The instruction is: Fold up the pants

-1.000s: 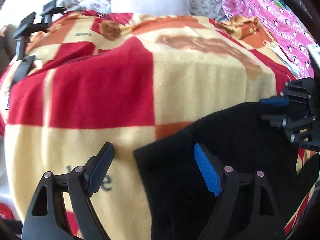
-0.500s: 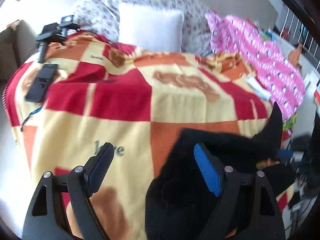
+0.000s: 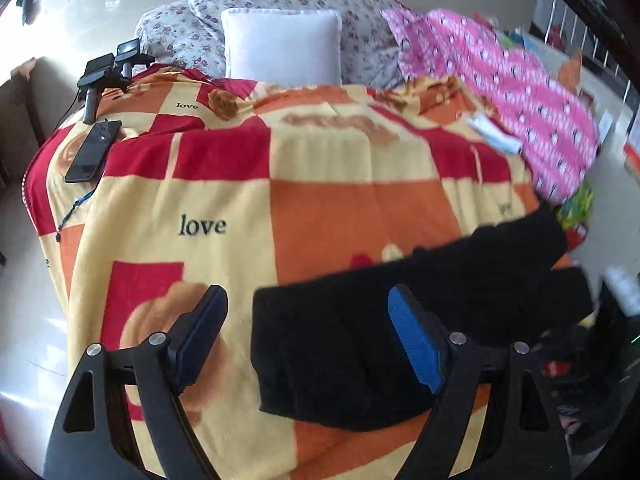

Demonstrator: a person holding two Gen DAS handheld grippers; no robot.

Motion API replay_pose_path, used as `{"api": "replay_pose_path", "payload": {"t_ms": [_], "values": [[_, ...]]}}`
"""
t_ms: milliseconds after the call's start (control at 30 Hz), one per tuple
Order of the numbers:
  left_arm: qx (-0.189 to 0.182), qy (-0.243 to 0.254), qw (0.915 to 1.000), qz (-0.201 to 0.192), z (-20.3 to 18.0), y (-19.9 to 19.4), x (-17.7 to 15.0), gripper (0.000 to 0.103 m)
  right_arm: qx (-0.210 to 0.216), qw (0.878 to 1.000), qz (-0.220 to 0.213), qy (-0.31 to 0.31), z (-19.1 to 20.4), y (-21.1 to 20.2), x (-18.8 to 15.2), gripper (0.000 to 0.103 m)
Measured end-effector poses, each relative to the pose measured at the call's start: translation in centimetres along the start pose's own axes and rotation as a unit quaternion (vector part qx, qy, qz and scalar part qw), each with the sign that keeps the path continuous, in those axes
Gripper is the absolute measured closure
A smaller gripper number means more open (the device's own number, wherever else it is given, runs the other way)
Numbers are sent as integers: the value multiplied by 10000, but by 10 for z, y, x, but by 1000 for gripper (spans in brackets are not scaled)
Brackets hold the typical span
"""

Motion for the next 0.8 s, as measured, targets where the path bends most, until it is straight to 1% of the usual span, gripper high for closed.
{"api": "replay_pose_path", "payload": {"t_ms": [33,67,100,133,200,267,333,367,400,467,500,600,633,667,700,733,767,800], "values": [[-19,-18,10000,68,-2,3,-5,20,-27,9998,-165,-52,3,-10,4,87],[-100,-101,9998,137,-4,4,-10,20,-135,9994,-288,-129,4,-17,6,64],[-170,-179,9995,177,-5,4,-15,20,-300,9984,-397,-266,6,-23,6,34],[-295,-332,9987,230,-6,4,-20,20,-402,9977,-408,-353,6,-25,5,26],[-351,-405,9984,207,-10,0,-26,20,-859,9938,-334,-618,-2,-31,1,27],[-306,-213,9990,228,-19,-4,-35,20,-1354,9868,-315,-827,-17,-39,-2,28],[-398,-105,9986,329,-29,-7,-44,20,-1827,9784,-315,-910,-39,-46,-4,27],[-494,-162,9979,397,-33,-8,-49,20,-1959,9757,-290,-935,-48,-47,-4,27],[-569,-214,9971,458,-36,-8,-54,20,-1990,9750,-271,-950,-53,-47,-5,27],[-800,-405,9934,716,-46,-5,-68,20,-2015,9726,-253,-1133,-58,-44,-8,27],[-824,-421,9928,761,-49,-5,-71,20,-2045,9696,-262,-1321,-57,-40,-10,27],[-869,-517,9911,860,-59,-1,-83,20,-2366,9535,-230,-1851,-57,-25,-13,28],[-887,-569,9903,901,-62,1,-84,20,-2429,9486,-139,-2023,-58,-16,-15,28],[-865,-600,9901,929,-64,3,-86,20,-2450,9470,30,-2078,-60,-8,-16,32],[-830,-611,9905,915,-66,4,-86,20,-2420,9476,-32,-2087,-58,-9,-13,34],[-788,-680,9908,862,-67,6,-84,20,-2371,9475,-200,-2136,-56,-11,-7,44],[-807,-762,9903,838,-68,7,-82,20,-2311,9502,-281,-2073,-57,-11,0,51],[-835,-866,9891,845,-68,10,-80,19,-2256,9535,-278,-1981,-59,-9,3,69]]}}
Point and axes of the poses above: each gripper's, at about its wrist camera, not at the fingertips, and y roughly the way its jaws point, z to its left, x to its top, the point moved 6 cm from there along y, roughly the way its jaws point, and after that the axes turned 7 degrees about -z, right-handed, at the moved point
